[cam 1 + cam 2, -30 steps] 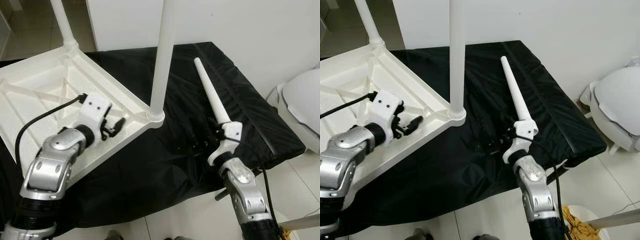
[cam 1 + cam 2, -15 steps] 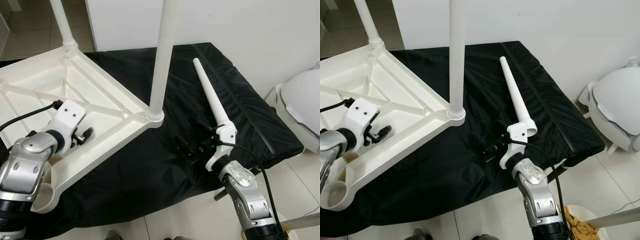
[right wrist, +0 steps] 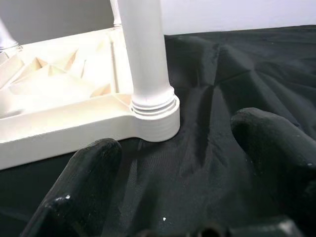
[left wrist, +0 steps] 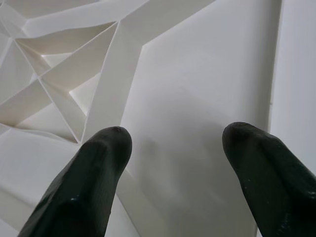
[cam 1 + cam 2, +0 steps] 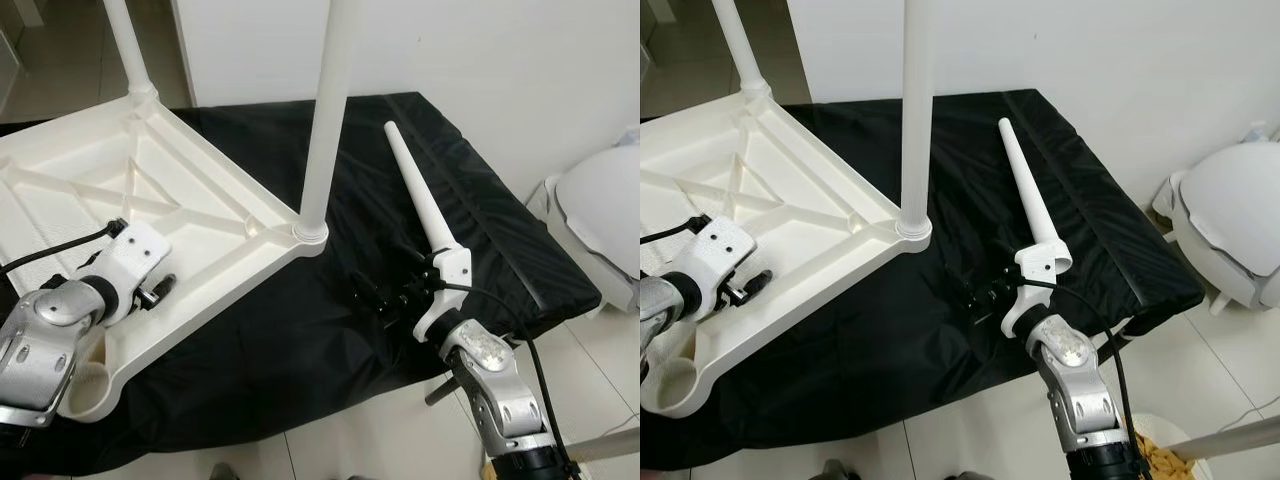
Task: Building children table
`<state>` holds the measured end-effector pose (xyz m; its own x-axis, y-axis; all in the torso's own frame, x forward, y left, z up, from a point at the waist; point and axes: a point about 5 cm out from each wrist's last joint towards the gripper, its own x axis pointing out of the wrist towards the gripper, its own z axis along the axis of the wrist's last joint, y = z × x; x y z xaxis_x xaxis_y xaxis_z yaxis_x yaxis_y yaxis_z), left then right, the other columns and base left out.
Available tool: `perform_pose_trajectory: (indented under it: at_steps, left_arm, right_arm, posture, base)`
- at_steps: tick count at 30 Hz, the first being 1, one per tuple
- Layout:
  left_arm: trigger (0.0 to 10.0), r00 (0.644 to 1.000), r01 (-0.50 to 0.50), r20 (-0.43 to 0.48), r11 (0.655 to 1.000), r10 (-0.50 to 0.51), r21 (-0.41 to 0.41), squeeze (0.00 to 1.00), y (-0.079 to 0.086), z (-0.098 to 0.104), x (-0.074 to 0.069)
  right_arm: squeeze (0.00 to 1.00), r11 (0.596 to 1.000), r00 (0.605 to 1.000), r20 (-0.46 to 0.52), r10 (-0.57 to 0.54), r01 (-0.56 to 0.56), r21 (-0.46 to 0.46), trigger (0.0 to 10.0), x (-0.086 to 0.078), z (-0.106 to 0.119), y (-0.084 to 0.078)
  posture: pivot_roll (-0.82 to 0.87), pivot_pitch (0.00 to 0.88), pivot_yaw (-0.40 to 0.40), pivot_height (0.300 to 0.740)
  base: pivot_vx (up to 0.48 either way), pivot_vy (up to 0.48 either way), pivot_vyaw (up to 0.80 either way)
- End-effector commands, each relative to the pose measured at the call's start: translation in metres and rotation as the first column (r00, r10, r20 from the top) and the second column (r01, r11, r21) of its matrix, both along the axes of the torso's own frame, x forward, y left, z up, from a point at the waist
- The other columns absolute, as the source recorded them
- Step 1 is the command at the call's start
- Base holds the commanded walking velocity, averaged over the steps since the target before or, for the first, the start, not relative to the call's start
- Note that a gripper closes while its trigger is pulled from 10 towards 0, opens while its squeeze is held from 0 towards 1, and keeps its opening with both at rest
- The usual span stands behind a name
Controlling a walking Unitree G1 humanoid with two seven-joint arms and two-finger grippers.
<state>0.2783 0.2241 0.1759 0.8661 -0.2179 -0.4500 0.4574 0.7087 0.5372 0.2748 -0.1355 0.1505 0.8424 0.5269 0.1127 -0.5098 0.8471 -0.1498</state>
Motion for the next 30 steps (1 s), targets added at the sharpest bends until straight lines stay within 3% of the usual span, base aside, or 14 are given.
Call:
perform_pose_trajectory:
  at_steps: [1, 11, 15, 17, 18, 20, 25, 30]
  left_arm:
    - [10.0, 0.99, 0.084, -0.114, 0.996, -0.087, -0.035, 0.0, -0.011, -0.018, -0.007]
    - [10.0, 0.971, 0.159, -0.174, 0.987, -0.162, -0.028, 0.0, -0.023, -0.03, -0.013]
    - [10.0, 0.965, 0.192, -0.166, 0.977, -0.205, -0.09, 0.0, -0.05, -0.038, -0.011]
    - [10.0, 0.965, 0.192, -0.166, 0.977, -0.205, -0.09, 0.0, -0.05, -0.038, -0.011]
    - [10.0, 0.962, 0.202, -0.162, 0.973, -0.219, -0.113, 0.0, -0.059, -0.04, -0.01]
    - [10.0, 0.97, 0.181, -0.139, 0.973, -0.202, -0.144, 0.0, -0.069, -0.042, -0.005]
    - [10.0, 0.985, 0.124, -0.093, 0.977, -0.142, -0.176, 0.0, -0.075, -0.039, 0.006]
    - [10.0, 1.0, 0.023, 0.005, 0.985, -0.022, -0.172, 0.0, -0.06, -0.021, 0.022]
  right_arm:
    - [0.0, 1.0, 1.0, -0.001, 0.001, -0.002, -0.006, 10.0, 0.001, 0.0, -0.001]
    - [0.0, 1.0, 1.0, 0.0, -0.004, 0.004, -0.014, 10.0, 0.0, 0.0, -0.003]
    - [0.0, 1.0, 1.0, 0.005, -0.013, 0.013, -0.013, 10.0, 0.001, 0.001, -0.002]
    - [0.0, 1.0, 1.0, 0.005, -0.013, 0.013, -0.013, 10.0, 0.001, 0.001, -0.002]
    - [0.0, 1.0, 1.0, 0.004, -0.015, 0.015, -0.009, 10.0, 0.001, 0.001, -0.002]
    - [0.0, 1.0, 1.0, 0.005, -0.018, 0.018, -0.008, 10.0, 0.001, 0.001, -0.002]
    - [0.0, 1.0, 1.0, 0.004, -0.024, 0.024, -0.008, 10.0, 0.001, 0.001, -0.002]
    - [0.0, 0.999, 1.0, 0.003, -0.031, 0.031, -0.007, 10.0, 0.001, 0.001, -0.002]
  posture:
    - [-0.02, 0.048, -0.061, 0.74]
    - [-0.03, 0.046, -0.058, 0.74]
    - [-0.04, 0.047, -0.047, 0.74]
    - [-0.04, 0.047, -0.047, 0.74]
    - [-0.04, 0.049, -0.047, 0.74]
    - [-0.04, 0.051, -0.046, 0.74]
    - [-0.04, 0.061, -0.041, 0.74]
    - [-0.04, 0.071, -0.036, 0.74]
  base:
    - [0.0, 0.0, 0.0]
    - [0.0, 0.0, 0.0]
    - [0.0, 0.0, 0.0]
    - [0.0, 0.0, 0.0]
    - [0.0, 0.0, 0.0]
    - [0.0, 0.0, 0.0]
    - [0.0, 0.0, 0.0]
    - [0.0, 0.0, 0.0]
